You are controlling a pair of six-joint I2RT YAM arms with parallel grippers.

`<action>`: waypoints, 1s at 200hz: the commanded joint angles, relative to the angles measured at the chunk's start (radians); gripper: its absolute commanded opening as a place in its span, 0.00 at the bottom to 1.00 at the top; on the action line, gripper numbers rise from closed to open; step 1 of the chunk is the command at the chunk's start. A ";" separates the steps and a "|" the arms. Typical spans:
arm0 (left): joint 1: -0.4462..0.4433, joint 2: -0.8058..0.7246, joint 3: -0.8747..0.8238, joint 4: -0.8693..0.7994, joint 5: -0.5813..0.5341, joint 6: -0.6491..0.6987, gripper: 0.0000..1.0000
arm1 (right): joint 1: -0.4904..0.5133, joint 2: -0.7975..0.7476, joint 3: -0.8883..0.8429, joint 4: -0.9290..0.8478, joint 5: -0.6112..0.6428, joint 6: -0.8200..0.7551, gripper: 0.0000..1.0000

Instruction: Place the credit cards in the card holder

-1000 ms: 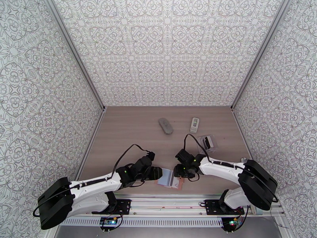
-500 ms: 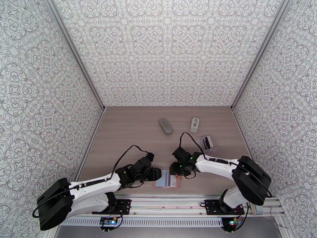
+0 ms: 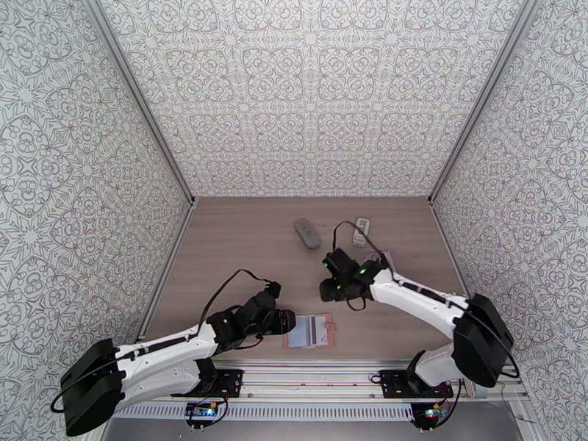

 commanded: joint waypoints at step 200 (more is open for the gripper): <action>0.026 -0.043 -0.005 -0.063 -0.012 0.025 0.53 | -0.519 0.305 0.271 -0.208 0.187 -0.291 0.62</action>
